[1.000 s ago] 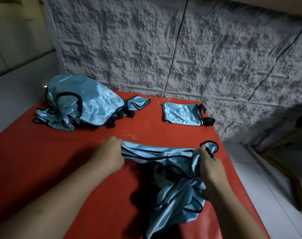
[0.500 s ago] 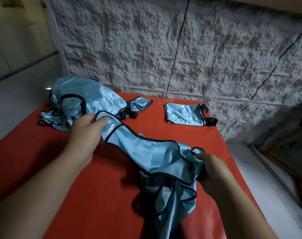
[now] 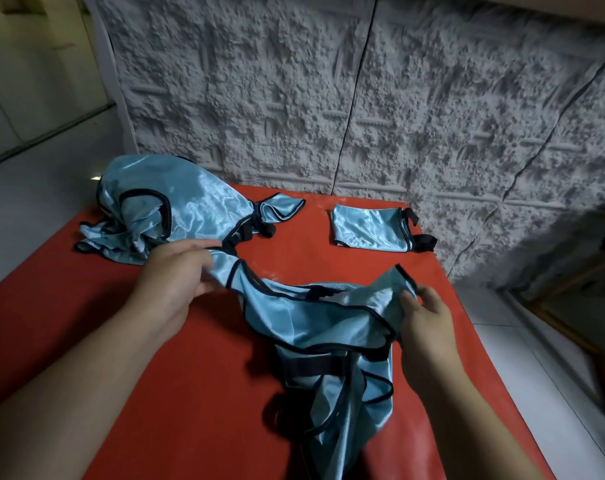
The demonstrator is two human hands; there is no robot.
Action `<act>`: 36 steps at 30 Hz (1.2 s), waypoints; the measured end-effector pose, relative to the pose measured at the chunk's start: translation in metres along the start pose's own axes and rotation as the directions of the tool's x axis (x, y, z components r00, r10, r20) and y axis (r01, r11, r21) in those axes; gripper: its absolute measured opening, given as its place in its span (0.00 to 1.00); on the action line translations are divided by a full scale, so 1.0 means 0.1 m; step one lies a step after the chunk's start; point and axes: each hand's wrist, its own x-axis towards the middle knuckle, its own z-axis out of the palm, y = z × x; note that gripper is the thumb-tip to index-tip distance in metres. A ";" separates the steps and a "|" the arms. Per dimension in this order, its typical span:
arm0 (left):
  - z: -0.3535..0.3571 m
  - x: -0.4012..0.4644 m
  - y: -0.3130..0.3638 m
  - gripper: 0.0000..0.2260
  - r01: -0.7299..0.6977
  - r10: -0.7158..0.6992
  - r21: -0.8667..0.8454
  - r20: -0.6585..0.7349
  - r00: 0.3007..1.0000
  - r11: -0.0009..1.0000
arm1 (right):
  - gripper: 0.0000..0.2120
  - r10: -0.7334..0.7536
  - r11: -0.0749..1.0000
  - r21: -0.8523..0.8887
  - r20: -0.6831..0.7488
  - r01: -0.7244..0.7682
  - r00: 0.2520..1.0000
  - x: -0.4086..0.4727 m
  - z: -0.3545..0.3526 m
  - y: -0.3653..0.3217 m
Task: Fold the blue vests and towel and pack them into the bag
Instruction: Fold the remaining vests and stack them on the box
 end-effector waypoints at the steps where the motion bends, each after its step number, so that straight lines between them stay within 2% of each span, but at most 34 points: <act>1: 0.00 0.01 0.00 0.19 0.007 -0.008 0.017 0.019 1.000 1.000 | 0.07 -0.015 0.999 0.034 -0.003 0.015 1.000 -0.02 0.00 -0.02; 3: -0.03 0.04 -0.03 0.24 -0.011 0.007 0.103 0.040 0.999 0.995 | 0.08 -0.017 0.994 0.110 -0.025 0.019 1.000 -0.05 -0.01 -0.08; 4: -0.04 0.04 -0.04 0.23 -0.027 0.022 0.139 0.042 0.999 0.990 | 0.08 0.004 0.989 0.147 -0.031 0.000 1.000 -0.06 -0.02 -0.12; 7: -0.02 0.03 -0.07 0.13 -0.055 0.049 0.162 0.043 0.998 0.985 | 0.10 0.086 0.977 0.197 -0.004 -0.084 0.996 -0.07 -0.04 -0.15; 9: 0.00 0.00 -0.05 0.09 -0.054 0.046 0.176 0.047 0.998 0.983 | 0.09 0.055 0.985 0.165 -0.031 -0.049 0.998 -0.06 -0.06 -0.15; 12: 0.03 0.02 -0.04 0.09 -0.018 0.013 0.148 0.036 0.999 0.989 | 0.07 -0.067 0.984 0.160 -0.060 0.076 0.996 -0.04 -0.08 -0.15; 16: 0.01 -0.01 -0.04 0.04 -0.004 -0.015 0.190 0.096 0.995 0.982 | 0.12 -0.109 0.931 0.360 0.096 0.068 0.989 -0.05 -0.08 -0.23; 19: -0.01 -0.02 -0.06 0.09 -0.004 -0.015 0.241 0.079 0.997 0.971 | 0.03 -0.174 0.903 0.426 0.243 0.056 0.954 -0.09 -0.10 -0.31; 20: -0.02 -0.02 -0.06 0.10 -0.008 -0.005 0.232 0.059 0.998 0.973 | 0.06 -0.200 0.909 0.409 0.259 0.080 0.945 -0.09 -0.11 -0.33; 23: -0.03 -0.02 -0.02 0.15 -0.001 -0.002 0.157 0.021 1.000 0.988 | 0.11 -0.230 0.964 0.193 0.268 0.181 0.936 -0.09 -0.10 -0.40; 25: -0.05 -0.02 0.00 0.19 0.014 -0.020 0.147 0.039 0.999 0.989 | 0.12 -0.195 0.980 0.090 0.254 0.177 0.947 -0.07 -0.07 -0.38; 28: -0.08 -0.04 0.03 0.15 0.002 -0.015 0.169 0.076 0.997 0.986 | 0.27 -0.128 0.988 -0.068 0.115 0.136 0.985 -0.03 -0.05 -0.32; 30: -0.08 -0.04 0.03 0.15 -0.009 -0.005 0.186 0.073 0.997 0.983 | 0.31 -0.165 0.967 -0.180 0.101 0.182 0.981 -0.01 -0.06 -0.30; 34: -0.13 -0.01 0.06 0.13 0.047 -0.052 0.169 0.030 0.998 0.985 | 0.14 -0.228 0.824 -0.474 0.224 0.310 0.948 0.02 -0.09 -0.29; 36: -0.16 0.02 0.06 0.14 0.141 -0.146 0.124 0.028 0.989 0.982 | 0.17 -0.202 0.751 -0.586 0.238 0.306 0.950 0.03 -0.10 -0.30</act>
